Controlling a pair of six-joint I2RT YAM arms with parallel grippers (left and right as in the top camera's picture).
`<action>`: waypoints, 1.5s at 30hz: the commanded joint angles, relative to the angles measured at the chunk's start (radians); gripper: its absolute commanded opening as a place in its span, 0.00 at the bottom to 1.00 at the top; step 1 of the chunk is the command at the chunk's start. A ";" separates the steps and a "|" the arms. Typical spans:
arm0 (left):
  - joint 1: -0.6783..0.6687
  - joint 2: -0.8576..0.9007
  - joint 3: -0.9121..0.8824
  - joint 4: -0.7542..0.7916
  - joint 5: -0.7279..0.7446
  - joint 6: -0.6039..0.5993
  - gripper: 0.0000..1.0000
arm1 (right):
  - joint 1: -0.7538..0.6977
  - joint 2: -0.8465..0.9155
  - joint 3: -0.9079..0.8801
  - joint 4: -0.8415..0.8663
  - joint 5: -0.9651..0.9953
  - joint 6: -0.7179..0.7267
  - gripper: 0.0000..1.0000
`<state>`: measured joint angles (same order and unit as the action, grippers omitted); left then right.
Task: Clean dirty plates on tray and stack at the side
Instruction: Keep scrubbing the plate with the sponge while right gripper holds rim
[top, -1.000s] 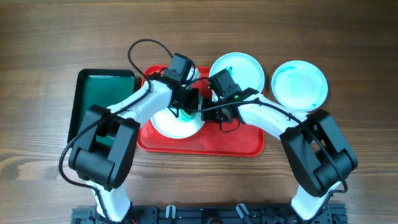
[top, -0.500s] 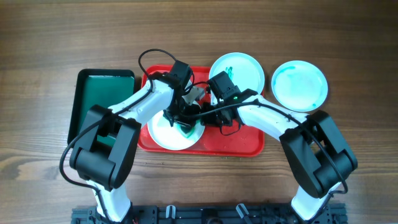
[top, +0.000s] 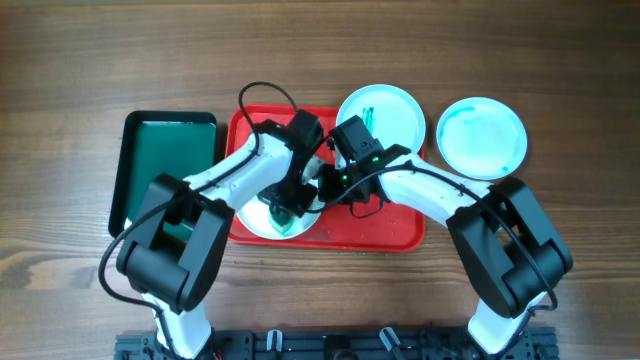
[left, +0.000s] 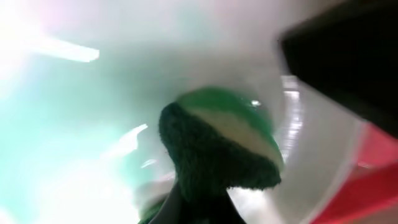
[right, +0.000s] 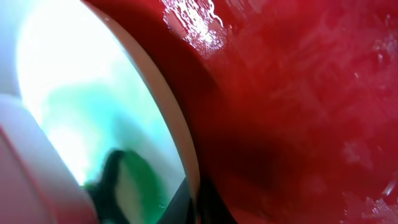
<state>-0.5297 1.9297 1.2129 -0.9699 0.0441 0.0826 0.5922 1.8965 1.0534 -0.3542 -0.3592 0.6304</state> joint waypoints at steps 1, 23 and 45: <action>0.011 0.047 -0.045 -0.007 -0.389 -0.169 0.04 | -0.011 0.015 0.007 0.002 0.042 0.005 0.05; 0.011 0.047 -0.045 0.366 -0.461 -0.497 0.04 | -0.011 0.015 0.007 0.002 0.042 0.002 0.04; 0.000 0.047 -0.045 0.484 0.325 -0.132 0.04 | -0.011 0.015 0.007 0.003 0.039 0.000 0.04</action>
<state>-0.5053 1.9354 1.1885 -0.4736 0.0860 -0.1959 0.5694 1.8961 1.0576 -0.3542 -0.3130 0.6571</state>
